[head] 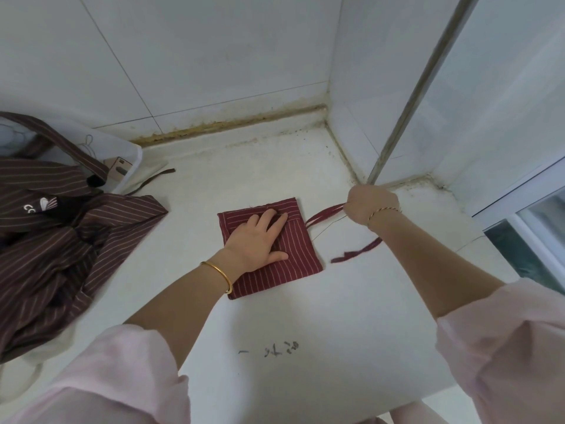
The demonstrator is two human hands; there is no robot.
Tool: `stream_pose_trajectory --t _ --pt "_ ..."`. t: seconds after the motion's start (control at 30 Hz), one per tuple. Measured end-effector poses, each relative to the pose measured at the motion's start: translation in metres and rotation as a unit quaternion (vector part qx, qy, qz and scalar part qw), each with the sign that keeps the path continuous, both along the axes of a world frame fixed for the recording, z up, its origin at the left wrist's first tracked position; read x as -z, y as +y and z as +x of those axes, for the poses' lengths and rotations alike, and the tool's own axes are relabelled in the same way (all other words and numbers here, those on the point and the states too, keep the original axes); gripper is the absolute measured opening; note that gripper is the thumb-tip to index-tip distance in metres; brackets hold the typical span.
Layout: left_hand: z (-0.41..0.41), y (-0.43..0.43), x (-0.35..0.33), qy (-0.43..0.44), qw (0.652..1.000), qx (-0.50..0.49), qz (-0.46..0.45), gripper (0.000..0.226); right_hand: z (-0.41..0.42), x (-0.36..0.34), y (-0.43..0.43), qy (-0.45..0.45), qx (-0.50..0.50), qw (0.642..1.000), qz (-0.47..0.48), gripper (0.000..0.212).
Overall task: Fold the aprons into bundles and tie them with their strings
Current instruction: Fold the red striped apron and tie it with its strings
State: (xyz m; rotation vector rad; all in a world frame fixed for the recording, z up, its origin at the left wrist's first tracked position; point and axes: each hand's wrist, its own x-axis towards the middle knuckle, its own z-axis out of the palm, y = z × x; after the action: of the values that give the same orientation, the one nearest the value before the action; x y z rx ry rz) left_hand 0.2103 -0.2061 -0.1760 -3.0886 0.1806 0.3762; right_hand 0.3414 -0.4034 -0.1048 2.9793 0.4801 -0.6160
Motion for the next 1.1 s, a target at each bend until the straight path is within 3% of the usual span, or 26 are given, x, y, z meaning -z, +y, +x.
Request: stream_pose_trajectory --t 0.07,0.1,0.17,0.27,0.33,0.47,0.53,0.67,0.9,0.97,1.1 --pt "0.000 0.000 0.000 0.005 1.000 -0.004 -0.011 0.087 -0.011 0.002 0.000 -0.070 -0.063 0.994 -0.062 0.022" --pt "-0.001 0.000 -0.001 0.009 1.000 -0.007 -0.025 0.086 -0.017 0.005 0.001 -0.108 -0.091 0.989 -0.042 0.026" --pt "-0.003 0.002 -0.005 0.007 0.997 -0.012 -0.071 0.081 -0.029 0.011 0.008 -0.157 -0.165 0.970 0.087 0.028" --pt "-0.012 0.004 -0.013 -0.058 0.990 0.009 -0.132 0.052 -0.046 0.026 0.024 -0.060 -0.265 0.930 0.247 0.037" --pt "-0.022 0.007 -0.018 -0.047 0.990 0.023 -0.134 0.033 -0.054 0.041 0.029 0.015 -0.316 0.925 0.211 0.043" --pt "-0.044 0.025 -0.012 0.009 0.990 0.038 -0.133 0.020 -0.051 0.066 0.019 0.033 -0.305 0.925 0.225 0.053" --pt "-0.055 0.038 -0.012 0.005 0.991 0.048 -0.123 0.025 -0.046 0.070 0.016 0.027 -0.308 0.921 0.238 0.052" --pt "-0.074 0.063 -0.007 0.014 0.992 0.099 -0.071 0.060 -0.047 0.074 0.015 0.005 -0.335 0.905 0.262 0.057" --pt "-0.089 0.067 0.004 -0.057 0.988 0.135 -0.042 0.084 -0.050 0.091 0.004 -0.032 -0.370 0.892 0.259 0.061" --pt "-0.090 0.064 0.006 -0.083 0.987 0.139 -0.014 0.083 -0.051 0.096 0.000 -0.037 -0.361 0.894 0.263 0.062" --pt "-0.086 0.062 0.003 -0.134 0.972 0.191 -0.015 0.060 -0.051 0.096 -0.001 -0.011 -0.324 0.901 0.289 0.056"
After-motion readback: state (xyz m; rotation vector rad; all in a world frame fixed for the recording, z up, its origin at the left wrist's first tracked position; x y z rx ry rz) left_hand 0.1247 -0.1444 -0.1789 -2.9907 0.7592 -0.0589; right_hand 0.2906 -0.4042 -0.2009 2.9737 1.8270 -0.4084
